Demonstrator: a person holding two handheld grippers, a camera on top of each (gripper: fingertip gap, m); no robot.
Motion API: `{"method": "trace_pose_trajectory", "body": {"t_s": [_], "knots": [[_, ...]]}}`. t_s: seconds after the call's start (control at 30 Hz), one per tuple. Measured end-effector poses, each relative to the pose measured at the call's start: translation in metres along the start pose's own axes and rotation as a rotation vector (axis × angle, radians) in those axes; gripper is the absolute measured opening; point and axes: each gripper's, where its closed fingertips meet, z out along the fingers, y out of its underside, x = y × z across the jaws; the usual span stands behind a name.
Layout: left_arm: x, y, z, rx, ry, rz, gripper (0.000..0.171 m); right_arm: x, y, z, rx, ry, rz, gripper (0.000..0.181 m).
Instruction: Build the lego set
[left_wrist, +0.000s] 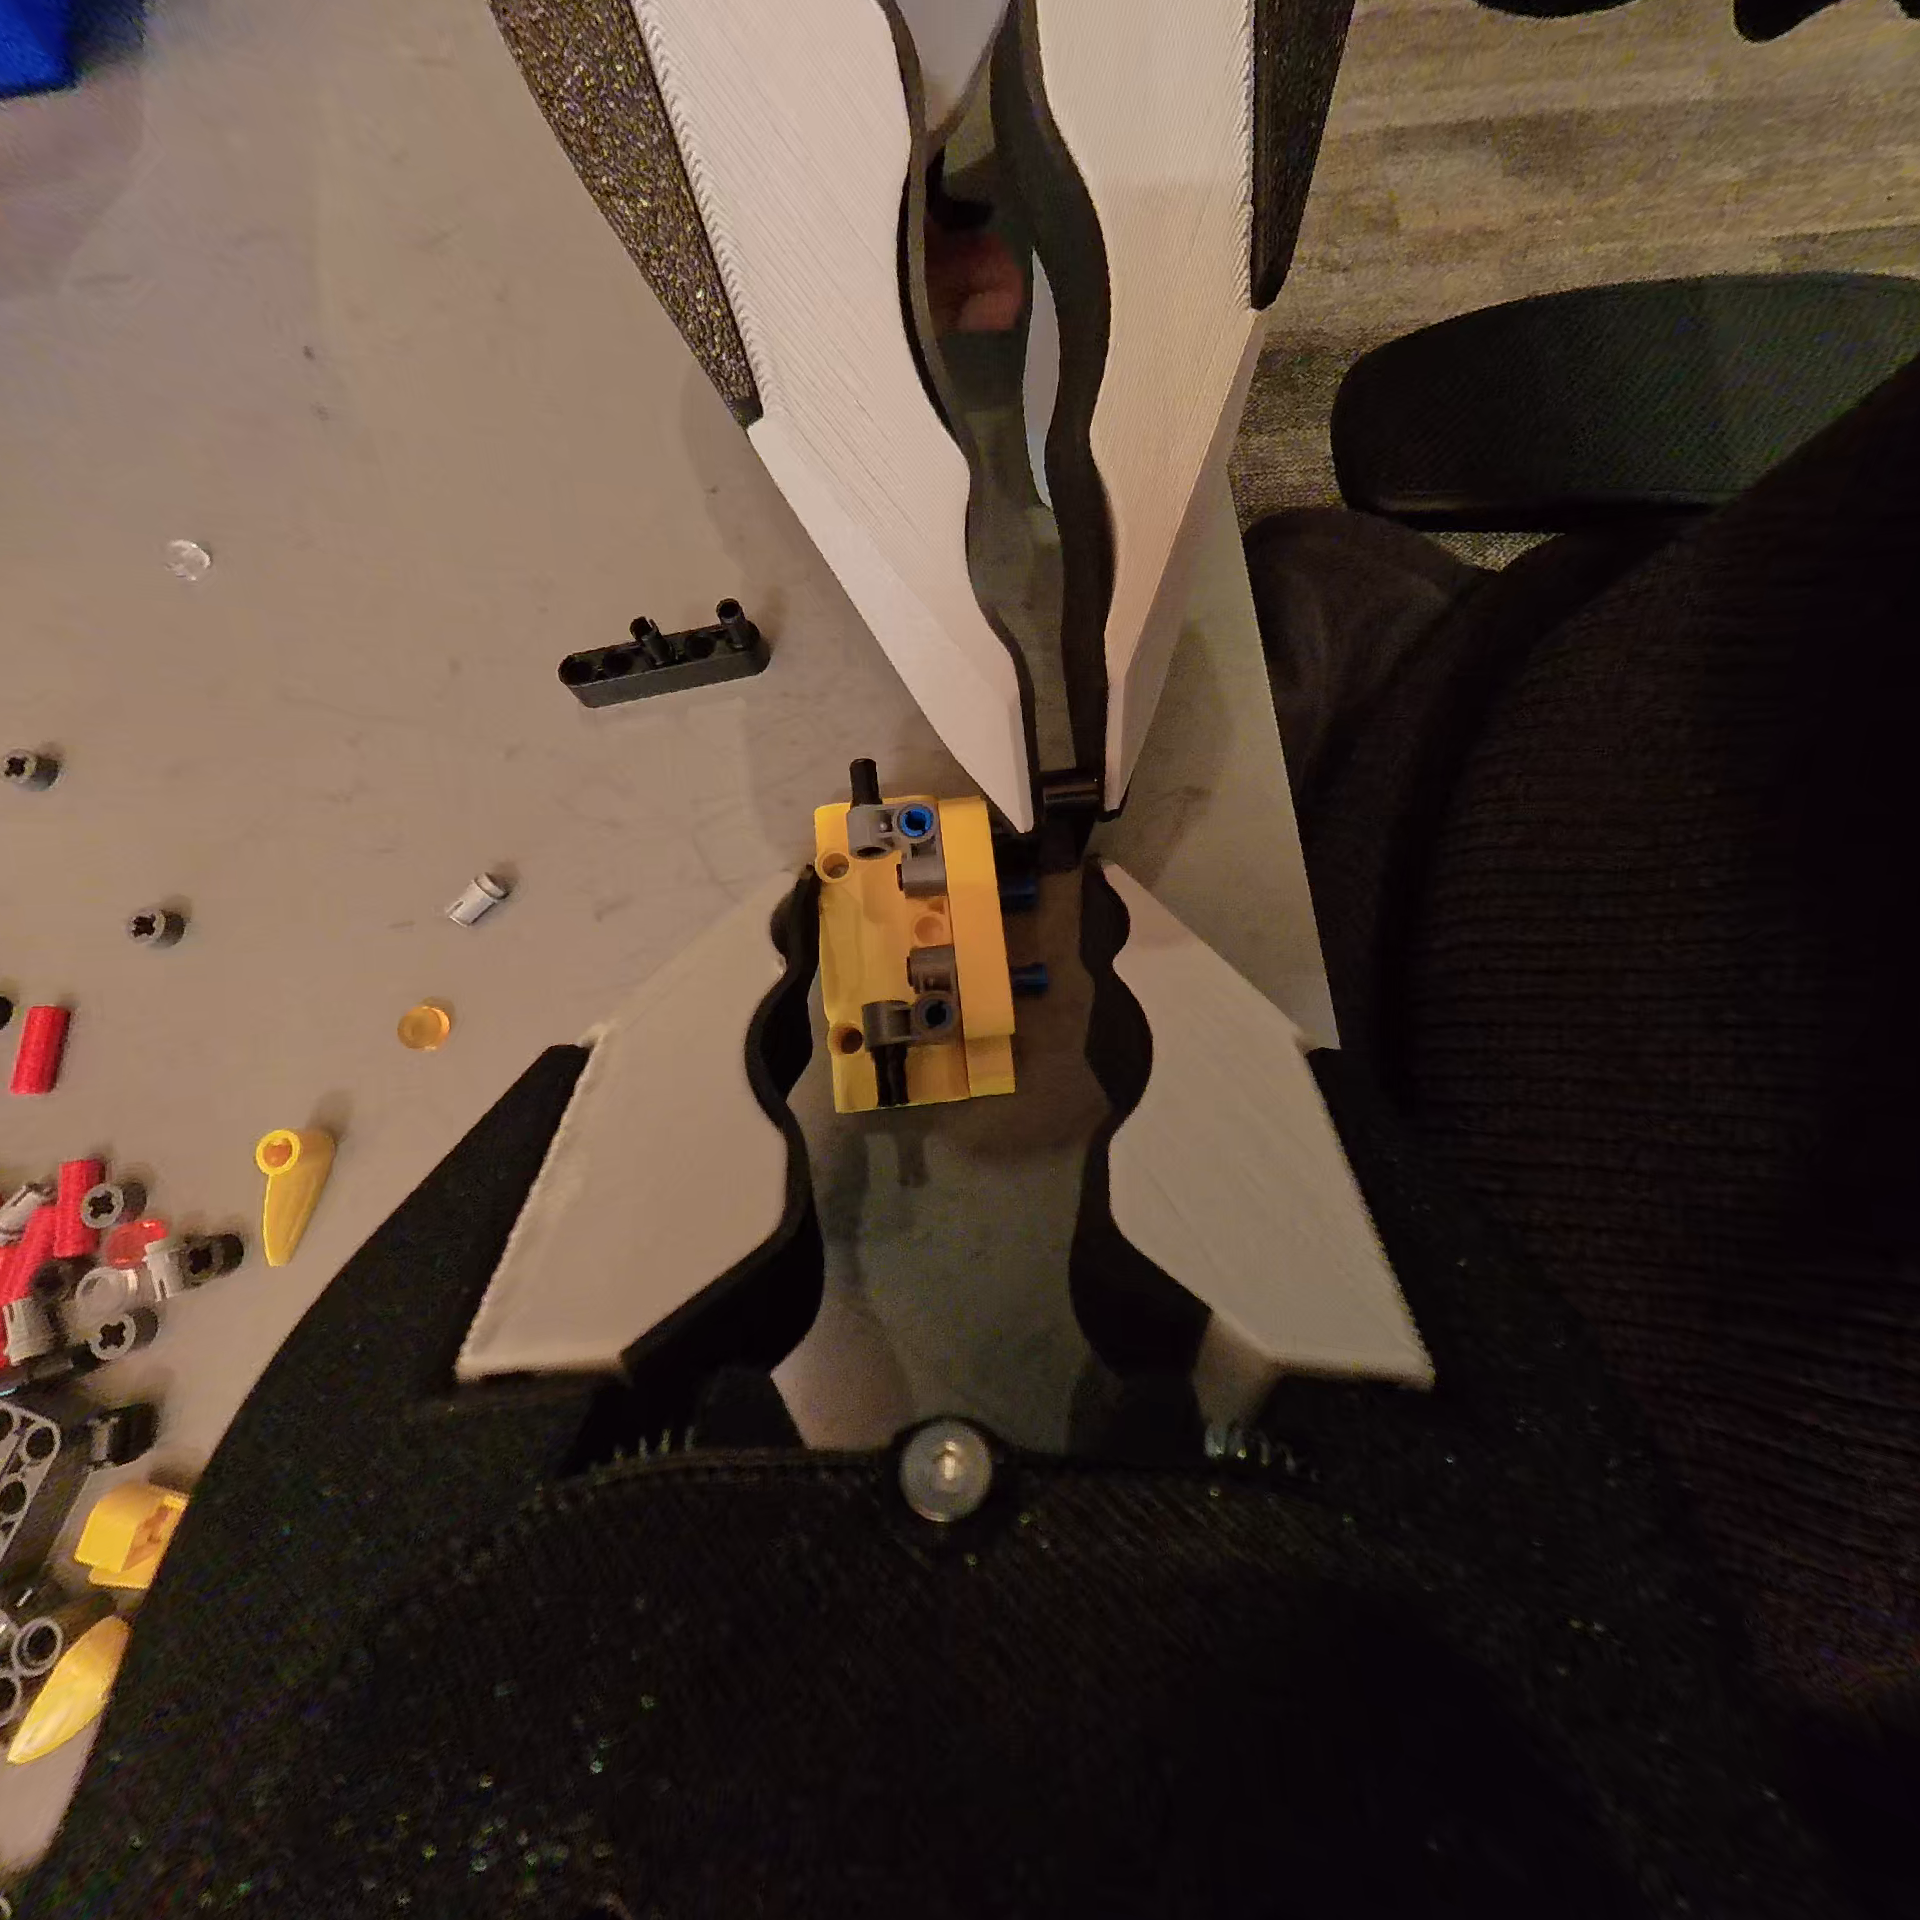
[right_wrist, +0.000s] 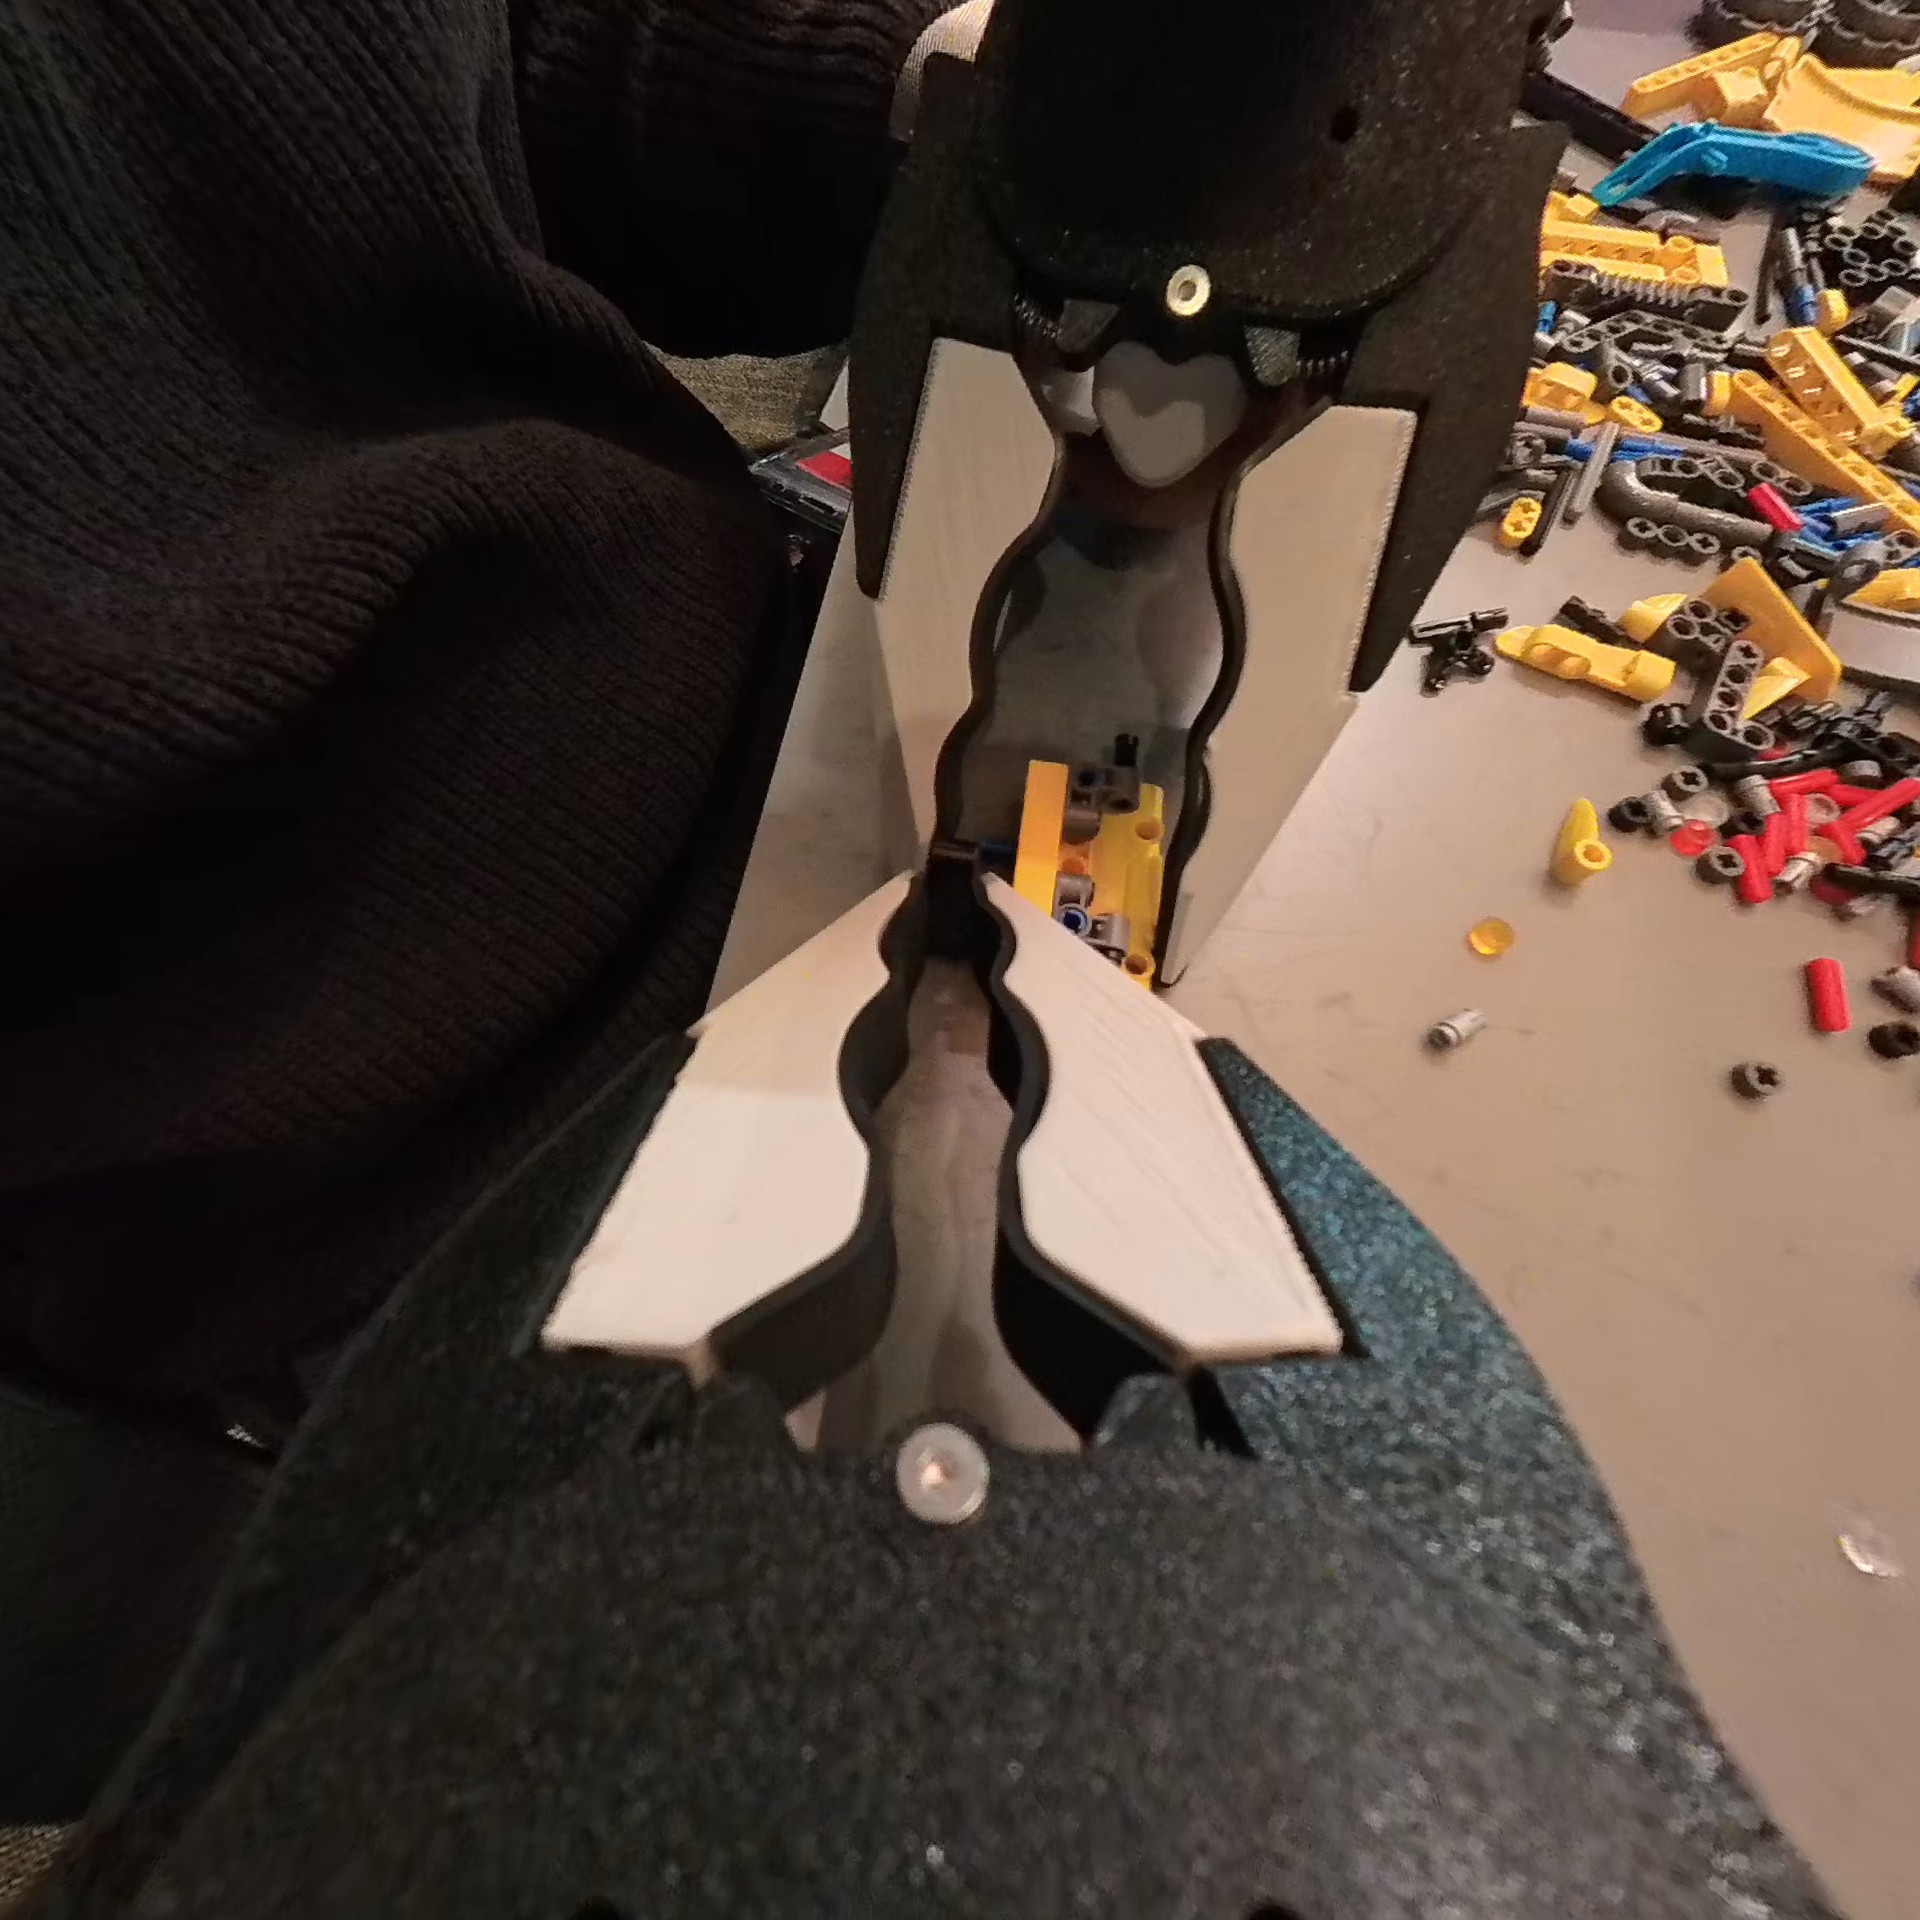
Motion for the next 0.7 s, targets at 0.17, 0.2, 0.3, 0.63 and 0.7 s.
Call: {"method": "trace_pose_trajectory", "body": {"t_s": [0.17,0.2,0.3,0.63,0.7], "knots": [[0.0002,-0.0004,0.0002,0.0,-0.003,0.005,0.051,0.0004,0.0003,-0.0003,0.0,0.024,-0.013,0.007],[0.0002,-0.0004,0.0002,0.0,-0.002,0.004,0.051,0.0003,0.0003,-0.0004,-0.001,0.031,-0.014,0.007],[-0.0007,-0.001,0.0004,0.002,-0.007,-0.003,0.052,0.0005,0.0004,-0.0005,-0.005,0.057,-0.02,0.006],[-0.0034,-0.002,0.0014,0.003,-0.041,0.002,0.048,0.0005,0.0003,-0.0006,-0.005,0.062,-0.029,0.006],[-0.0036,-0.002,0.0014,0.003,-0.041,0.002,0.048,0.0006,0.0001,-0.0004,-0.005,0.072,-0.025,0.007]]}}
